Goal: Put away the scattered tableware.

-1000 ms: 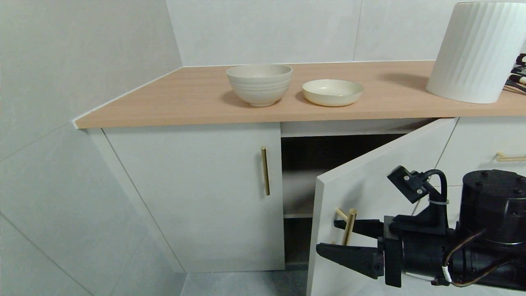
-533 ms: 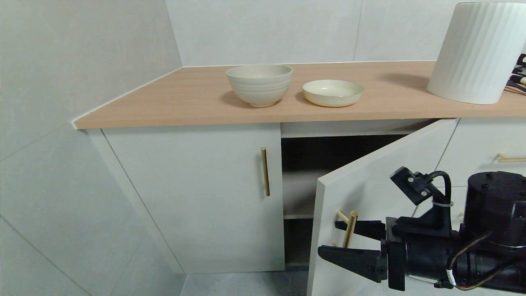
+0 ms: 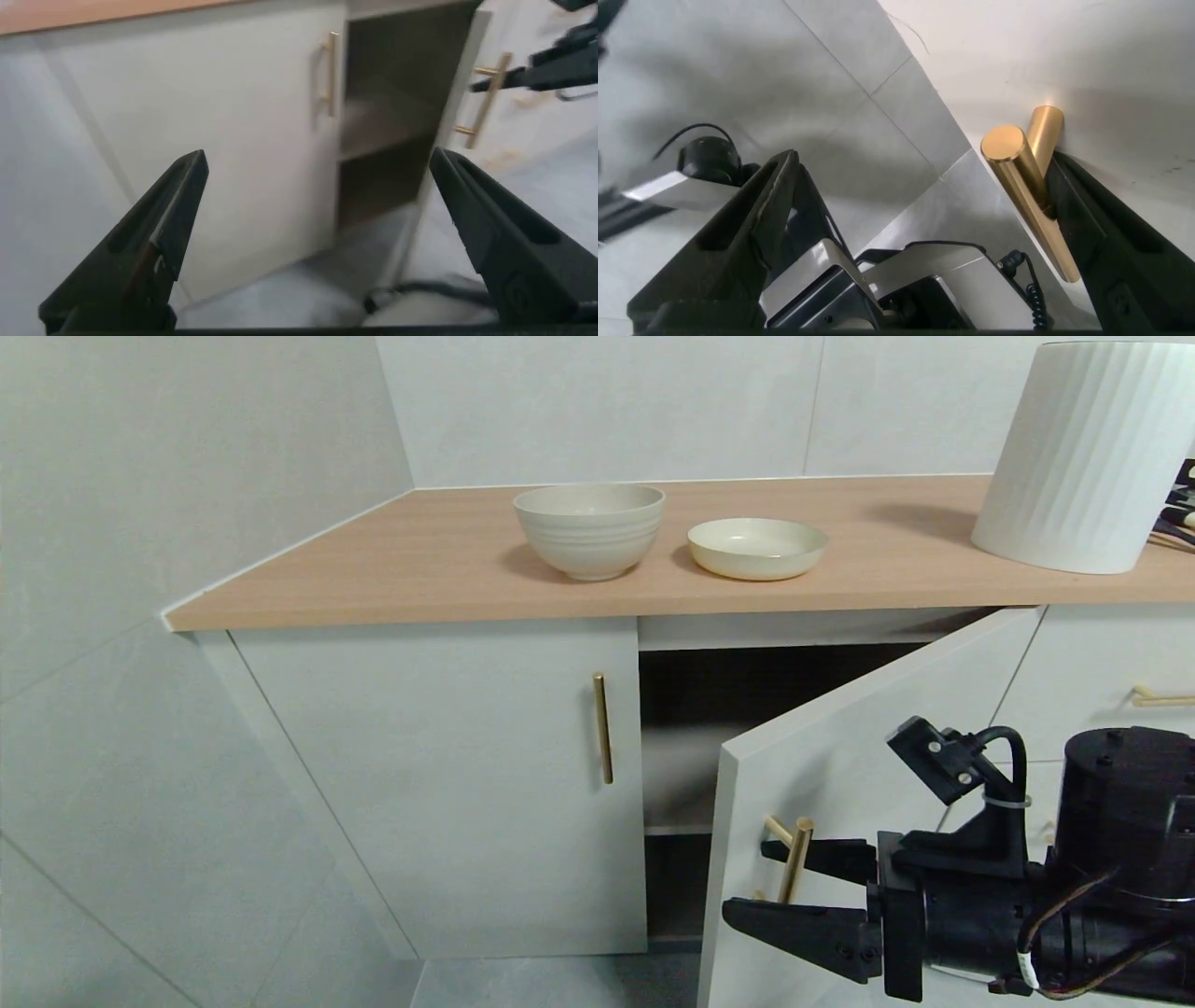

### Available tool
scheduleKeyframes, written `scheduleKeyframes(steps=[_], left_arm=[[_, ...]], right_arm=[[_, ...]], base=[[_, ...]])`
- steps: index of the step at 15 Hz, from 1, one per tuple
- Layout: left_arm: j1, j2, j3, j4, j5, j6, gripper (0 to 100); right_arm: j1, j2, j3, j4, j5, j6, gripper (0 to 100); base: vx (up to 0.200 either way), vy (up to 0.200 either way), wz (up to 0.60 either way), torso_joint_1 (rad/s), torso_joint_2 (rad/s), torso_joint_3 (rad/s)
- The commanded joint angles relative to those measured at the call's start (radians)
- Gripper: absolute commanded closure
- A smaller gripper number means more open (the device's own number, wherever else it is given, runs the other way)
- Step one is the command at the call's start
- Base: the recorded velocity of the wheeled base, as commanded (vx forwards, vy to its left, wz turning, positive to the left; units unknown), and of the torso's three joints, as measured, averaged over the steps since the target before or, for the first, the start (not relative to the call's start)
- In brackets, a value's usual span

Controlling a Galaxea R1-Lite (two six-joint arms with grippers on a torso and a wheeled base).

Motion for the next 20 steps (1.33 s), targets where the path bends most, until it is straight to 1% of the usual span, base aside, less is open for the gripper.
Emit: scheduleKeyframes(steps=[1, 3, 4, 5, 7, 8, 11, 12, 13, 16, 17, 19, 20], left_arm=[[-0.008, 0.48, -0.153, -0.066, -0.095, 0.028, 0], [-0.043, 0.679, -0.15, -0.214, -0.106, 0.021, 0], [-0.077, 0.761, -0.136, -0.287, -0.106, 0.017, 0], [-0.12, 0.827, -0.12, -0.334, -0.106, 0.017, 0], [-0.221, 0.903, -0.08, -0.385, -0.104, 0.015, 0], [-0.265, 0.939, -0.069, -0.402, -0.103, 0.014, 0], [-0.377, 1.004, -0.058, -0.409, -0.103, -0.052, 0], [-0.388, 1.012, -0.058, -0.409, -0.103, -0.058, 0], [-0.422, 1.034, -0.057, -0.411, -0.103, -0.074, 0], [-0.44, 1.031, -0.051, -0.411, -0.103, -0.075, 0], [-0.443, 1.035, -0.052, -0.411, -0.103, -0.075, 100], [-0.448, 1.037, -0.07, -0.412, -0.103, -0.075, 100], [-0.454, 1.052, -0.112, -0.412, -0.103, -0.075, 100]], right_arm=[[0.002, 0.001, 0.002, -0.001, -0.001, -0.001, 0], [0.008, -0.013, 0.004, -0.001, -0.003, 0.0, 0], [0.009, -0.015, 0.005, -0.001, -0.003, -0.001, 0], [0.009, -0.013, 0.007, -0.001, -0.001, -0.001, 0], [0.012, -0.01, 0.007, -0.001, -0.001, 0.0, 0], [0.014, -0.01, 0.007, -0.001, -0.003, 0.0, 0], [0.014, -0.009, 0.007, -0.001, -0.001, 0.0, 0], [0.014, -0.007, 0.007, -0.001, -0.003, 0.0, 0], [0.014, -0.003, 0.009, -0.001, -0.003, 0.0, 0], [0.014, 0.002, 0.01, -0.001, -0.003, 0.0, 0], [0.014, 0.004, 0.01, -0.001, -0.003, 0.0, 0], [0.014, 0.004, 0.01, -0.001, -0.003, 0.0, 0], [0.014, 0.001, 0.01, -0.001, -0.003, -0.001, 0]], base=[[0.0, 0.0, 0.0, 0.0, 0.0, 0.0], [0.0, 0.0, 0.0, 0.0, 0.0, 0.0], [0.0, 0.0, 0.0, 0.0, 0.0, 0.0], [0.0, 0.0, 0.0, 0.0, 0.0, 0.0], [0.0, 0.0, 0.0, 0.0, 0.0, 0.0], [0.0, 0.0, 0.0, 0.0, 0.0, 0.0], [0.0, 0.0, 0.0, 0.0, 0.0, 0.0], [0.0, 0.0, 0.0, 0.0, 0.0, 0.0], [0.0, 0.0, 0.0, 0.0, 0.0, 0.0], [0.0, 0.0, 0.0, 0.0, 0.0, 0.0], [0.0, 0.0, 0.0, 0.0, 0.0, 0.0], [0.0, 0.0, 0.0, 0.0, 0.0, 0.0], [0.0, 0.0, 0.0, 0.0, 0.0, 0.0]])
